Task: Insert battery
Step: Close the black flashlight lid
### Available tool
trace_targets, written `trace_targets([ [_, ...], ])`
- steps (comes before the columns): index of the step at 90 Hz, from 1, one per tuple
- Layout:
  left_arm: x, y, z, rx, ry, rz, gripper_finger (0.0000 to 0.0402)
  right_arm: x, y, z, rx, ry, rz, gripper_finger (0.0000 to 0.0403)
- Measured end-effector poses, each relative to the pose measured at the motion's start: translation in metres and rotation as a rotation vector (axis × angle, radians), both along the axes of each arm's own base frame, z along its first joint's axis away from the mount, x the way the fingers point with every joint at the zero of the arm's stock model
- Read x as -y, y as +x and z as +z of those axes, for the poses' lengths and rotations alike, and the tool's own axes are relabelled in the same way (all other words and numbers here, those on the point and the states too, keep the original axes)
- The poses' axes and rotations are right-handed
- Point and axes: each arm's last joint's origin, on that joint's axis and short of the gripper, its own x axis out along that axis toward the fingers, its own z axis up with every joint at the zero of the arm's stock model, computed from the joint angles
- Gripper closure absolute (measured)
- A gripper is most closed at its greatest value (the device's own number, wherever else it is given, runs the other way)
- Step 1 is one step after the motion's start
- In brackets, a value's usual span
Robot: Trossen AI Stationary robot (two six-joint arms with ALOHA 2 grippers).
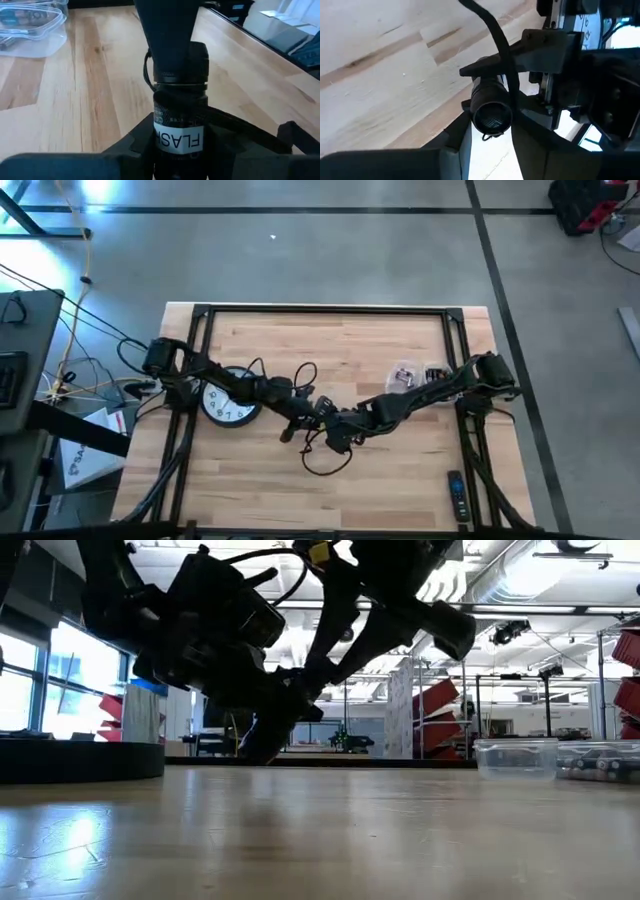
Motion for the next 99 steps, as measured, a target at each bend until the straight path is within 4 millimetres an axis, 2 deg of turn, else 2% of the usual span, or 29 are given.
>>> trace_targets([
  [16,-0.001,0.000,0.001,0.020,0.030,0.013,0.0302,0.002,-0.001,-0.001,0.015,0.083,-0.119,0.0308],
  [38,-0.002,0.001,0.000,0.028,0.130,0.136,0.0302,0.011,-0.002,-0.003,0.023,0.198,-0.327,0.0309],
  [59,-0.002,-0.001,0.003,0.021,0.259,0.319,0.0302,0.037,0.001,-0.004,0.088,0.415,-0.677,0.0309],
  [92,0.006,-0.009,0.006,-0.023,0.647,0.748,0.0302,0.086,0.009,-0.003,0.291,0.847,-1.310,0.0309],
  [99,0.006,-0.011,0.004,-0.059,0.698,0.795,0.0302,0.095,0.010,-0.003,0.291,0.906,-1.372,0.0309],
])
